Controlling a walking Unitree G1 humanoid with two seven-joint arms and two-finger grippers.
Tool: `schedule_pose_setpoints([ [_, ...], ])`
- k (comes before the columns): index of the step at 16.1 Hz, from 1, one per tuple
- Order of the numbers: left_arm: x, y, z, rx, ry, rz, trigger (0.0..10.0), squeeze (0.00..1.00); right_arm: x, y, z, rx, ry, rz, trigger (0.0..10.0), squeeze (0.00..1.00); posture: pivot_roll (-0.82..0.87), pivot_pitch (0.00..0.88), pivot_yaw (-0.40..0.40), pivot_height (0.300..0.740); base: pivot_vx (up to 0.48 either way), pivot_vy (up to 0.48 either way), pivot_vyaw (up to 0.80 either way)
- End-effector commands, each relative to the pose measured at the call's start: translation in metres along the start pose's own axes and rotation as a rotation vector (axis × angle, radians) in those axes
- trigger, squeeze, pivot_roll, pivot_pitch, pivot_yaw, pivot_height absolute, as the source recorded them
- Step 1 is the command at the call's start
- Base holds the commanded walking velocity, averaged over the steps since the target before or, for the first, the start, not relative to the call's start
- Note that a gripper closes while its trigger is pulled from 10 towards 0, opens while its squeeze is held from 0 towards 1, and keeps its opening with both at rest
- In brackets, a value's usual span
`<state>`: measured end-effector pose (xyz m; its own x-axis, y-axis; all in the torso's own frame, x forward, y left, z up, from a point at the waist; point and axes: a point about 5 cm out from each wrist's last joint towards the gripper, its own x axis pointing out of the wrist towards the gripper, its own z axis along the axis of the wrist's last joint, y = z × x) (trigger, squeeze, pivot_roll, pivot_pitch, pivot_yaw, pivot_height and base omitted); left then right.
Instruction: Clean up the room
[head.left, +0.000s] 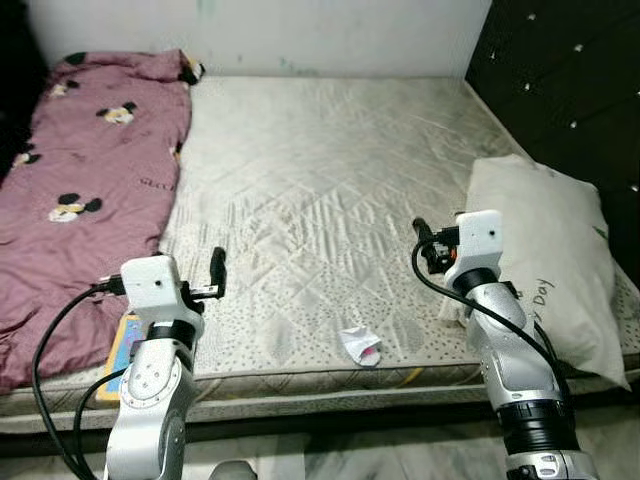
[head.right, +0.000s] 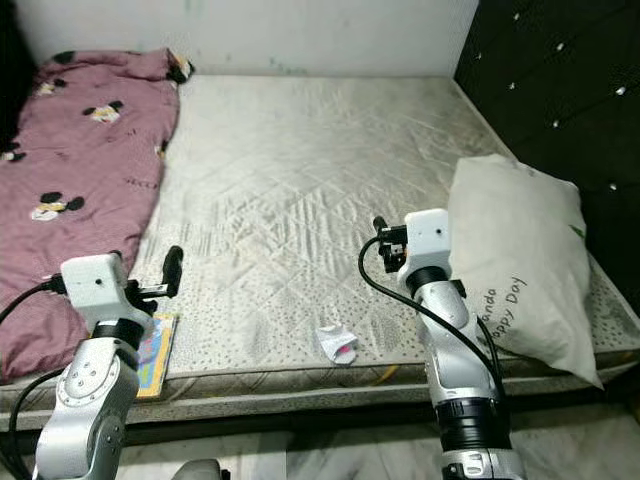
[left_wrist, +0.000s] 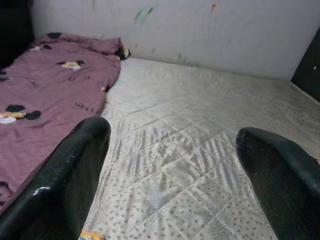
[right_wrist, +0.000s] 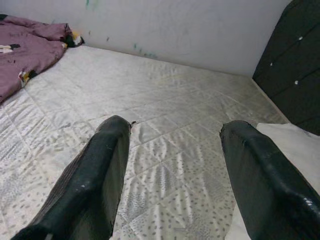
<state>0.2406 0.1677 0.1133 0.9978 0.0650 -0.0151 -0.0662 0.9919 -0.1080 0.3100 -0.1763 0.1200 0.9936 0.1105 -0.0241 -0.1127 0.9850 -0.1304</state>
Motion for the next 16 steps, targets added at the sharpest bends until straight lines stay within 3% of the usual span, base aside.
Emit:
schedule_pose_setpoints([
  [1, 0.0006, -0.001, 0.0007, -0.001, 0.001, -0.001, 10.0, 0.0, 0.0009, -0.0051, 0.002, -0.012, -0.005, -0.019, 10.0, 0.0, -0.03, 0.0, -0.023, 0.74, 0.296, 0.0, 0.0],
  [13, 0.0022, -0.0011, -0.0002, -0.004, 0.001, 0.003, 10.0, 0.0, 0.003, -0.0073, 0.0013, -0.022, -0.005, -0.024, 10.0, 0.0, -0.03, 0.0, -0.025, 0.74, 0.276, 0.0, 0.0],
  [16, 0.0019, 0.0016, -0.0021, -0.011, 0.011, 0.029, 10.0, 0.0, 0.0035, -0.0084, 0.0002, -0.024, -0.004, -0.027, 10.0, 0.0, -0.03, 0.0, -0.024, 0.74, 0.0, 0.0, 0.0],
])
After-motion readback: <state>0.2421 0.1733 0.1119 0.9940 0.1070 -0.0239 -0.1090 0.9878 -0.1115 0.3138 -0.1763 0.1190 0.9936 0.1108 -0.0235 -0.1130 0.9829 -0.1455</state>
